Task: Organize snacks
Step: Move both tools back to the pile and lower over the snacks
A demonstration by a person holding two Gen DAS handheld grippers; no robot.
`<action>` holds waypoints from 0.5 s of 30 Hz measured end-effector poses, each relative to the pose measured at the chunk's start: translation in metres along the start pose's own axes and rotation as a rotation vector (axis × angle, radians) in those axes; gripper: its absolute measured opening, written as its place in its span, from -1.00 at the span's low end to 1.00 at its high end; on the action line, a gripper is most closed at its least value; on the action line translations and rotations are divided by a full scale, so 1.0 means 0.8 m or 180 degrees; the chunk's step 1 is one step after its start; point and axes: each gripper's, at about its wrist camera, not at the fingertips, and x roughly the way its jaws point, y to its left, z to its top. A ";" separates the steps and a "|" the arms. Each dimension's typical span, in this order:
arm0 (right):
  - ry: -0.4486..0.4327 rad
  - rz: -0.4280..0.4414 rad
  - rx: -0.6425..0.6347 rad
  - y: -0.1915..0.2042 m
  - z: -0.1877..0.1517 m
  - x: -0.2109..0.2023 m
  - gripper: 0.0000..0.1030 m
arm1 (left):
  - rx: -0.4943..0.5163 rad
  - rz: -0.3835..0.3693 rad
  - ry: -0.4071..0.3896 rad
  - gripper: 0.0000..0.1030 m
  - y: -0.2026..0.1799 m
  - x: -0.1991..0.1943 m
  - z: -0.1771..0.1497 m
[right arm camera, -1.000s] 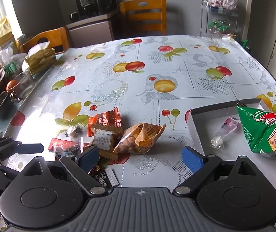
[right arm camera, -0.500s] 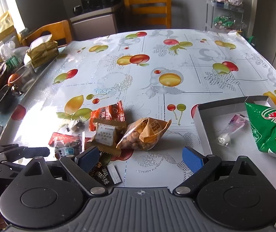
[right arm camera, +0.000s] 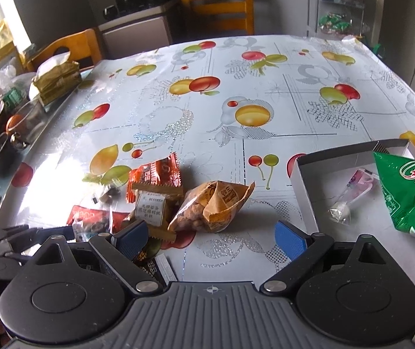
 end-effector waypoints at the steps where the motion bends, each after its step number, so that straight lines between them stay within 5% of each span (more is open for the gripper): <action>1: 0.0006 -0.0001 0.0025 -0.001 0.001 0.002 0.84 | 0.0004 0.0006 -0.0007 0.66 -0.001 0.001 0.000; 15: 0.0102 0.0158 0.0621 -0.026 0.020 0.043 0.81 | 0.0071 0.0004 0.0012 0.81 -0.005 0.015 -0.001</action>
